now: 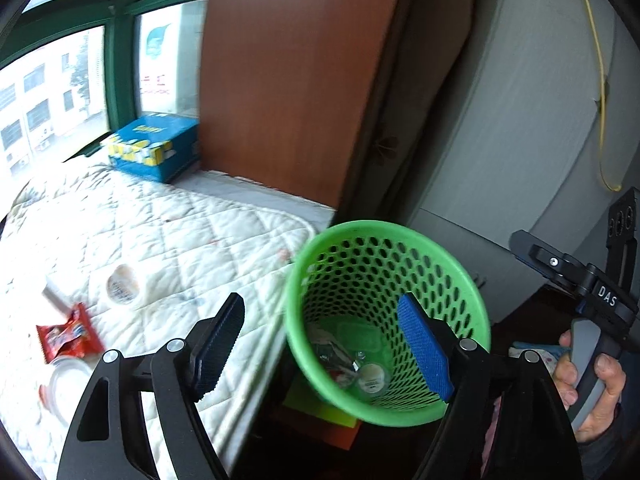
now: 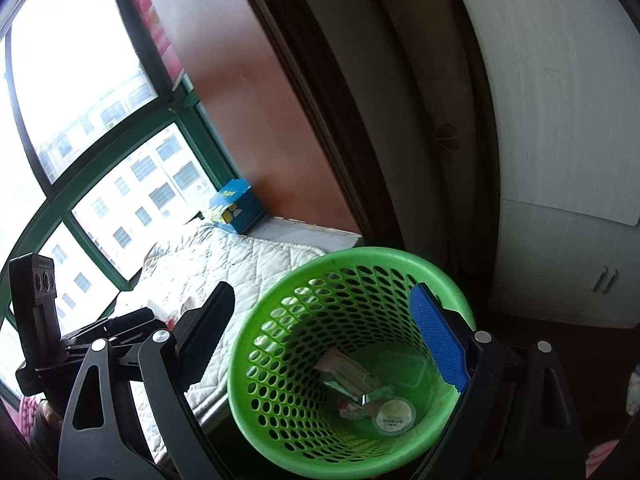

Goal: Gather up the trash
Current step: 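Move both tools back over the bed toward the remaining clear cups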

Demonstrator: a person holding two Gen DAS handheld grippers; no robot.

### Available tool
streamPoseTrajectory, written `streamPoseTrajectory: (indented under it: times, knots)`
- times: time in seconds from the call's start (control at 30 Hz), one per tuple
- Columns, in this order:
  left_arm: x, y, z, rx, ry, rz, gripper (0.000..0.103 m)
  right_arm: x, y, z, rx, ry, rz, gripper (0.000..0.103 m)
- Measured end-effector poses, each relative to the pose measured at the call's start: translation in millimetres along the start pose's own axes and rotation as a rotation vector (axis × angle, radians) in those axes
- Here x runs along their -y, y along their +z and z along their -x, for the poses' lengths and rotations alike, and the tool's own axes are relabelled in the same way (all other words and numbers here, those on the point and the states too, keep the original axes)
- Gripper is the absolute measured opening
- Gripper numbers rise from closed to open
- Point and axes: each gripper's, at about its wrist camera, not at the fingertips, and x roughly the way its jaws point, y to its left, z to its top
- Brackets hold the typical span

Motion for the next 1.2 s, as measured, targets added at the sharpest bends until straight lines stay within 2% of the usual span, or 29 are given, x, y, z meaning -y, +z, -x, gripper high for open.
streamPoseTrajectory:
  times: [0.33,0.77,1.2]
  knots:
    - [-87,-33,48,0.041,0.164,0.144,0.076,-52,-7,-25,-0.065,0.083,0.08,0.091]
    - [-206,-89,123,0.093,0.374,0.374,0.078,-152,-38,-67,-0.191,0.239,0.245,0.094]
    - [-266,-142,172,0.119,0.494,0.531,0.079,-255,-102,-115,-0.364,0.397,0.437,0.096]
